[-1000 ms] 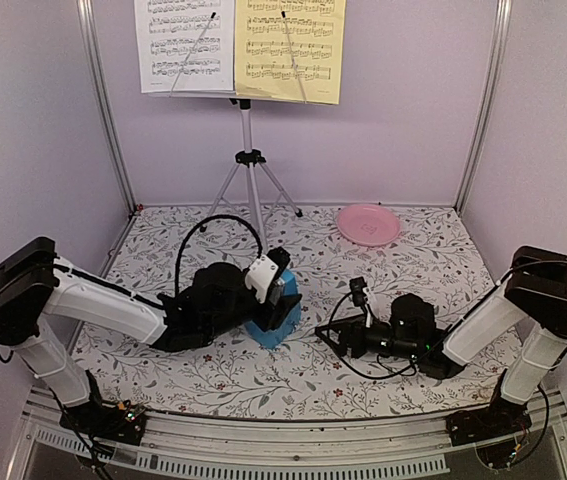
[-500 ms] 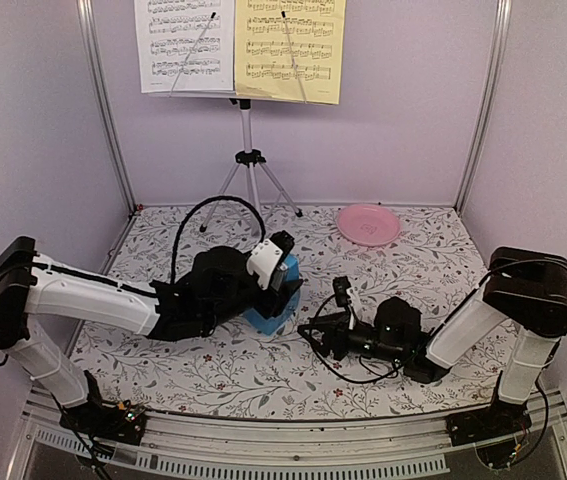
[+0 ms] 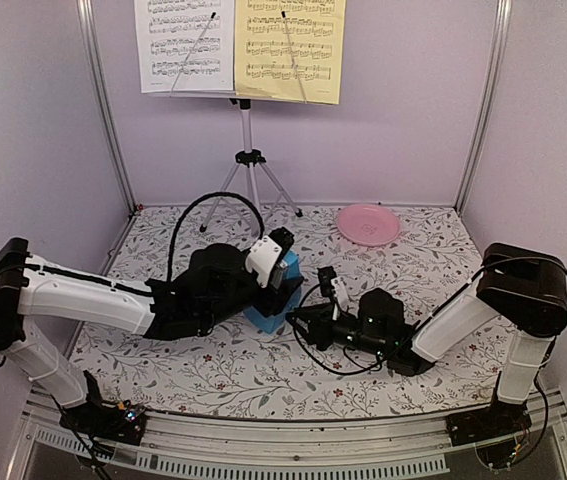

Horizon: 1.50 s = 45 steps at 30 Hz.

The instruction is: Set up the instrument practice props

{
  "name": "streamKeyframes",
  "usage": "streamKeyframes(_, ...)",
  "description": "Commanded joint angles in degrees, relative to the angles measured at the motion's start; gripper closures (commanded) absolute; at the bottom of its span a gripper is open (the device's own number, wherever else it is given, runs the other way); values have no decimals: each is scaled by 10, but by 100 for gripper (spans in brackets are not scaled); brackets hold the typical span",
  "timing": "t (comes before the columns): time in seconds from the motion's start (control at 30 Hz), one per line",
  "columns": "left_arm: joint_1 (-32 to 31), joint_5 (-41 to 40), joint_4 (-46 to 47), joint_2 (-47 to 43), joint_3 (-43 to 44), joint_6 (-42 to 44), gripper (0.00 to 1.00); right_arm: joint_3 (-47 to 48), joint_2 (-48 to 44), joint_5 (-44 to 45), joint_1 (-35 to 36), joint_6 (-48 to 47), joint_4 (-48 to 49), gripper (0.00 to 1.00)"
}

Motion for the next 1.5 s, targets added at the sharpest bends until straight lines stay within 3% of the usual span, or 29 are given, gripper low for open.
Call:
streamKeyframes(0.0, -10, 6, 56, -42, 14, -2, 93, 14, 10, 31, 3, 1, -30, 67)
streamKeyframes(0.13, -11, 9, 59, -46, 13, -1, 93, 15, 5, 46, 4, 3, -51, 65)
streamKeyframes(0.3, -10, 11, 60, -51, 13, 5, 93, 10, -5, 57, 4, 4, -68, 56)
streamKeyframes(0.73, -11, 23, 59, -44, 17, 7, 94, 8, -33, 54, 5, -26, -69, 50)
streamKeyframes(1.47, -11, 38, 59, -39, 14, 5, 95, 8, -47, 57, 4, -31, -82, 77)
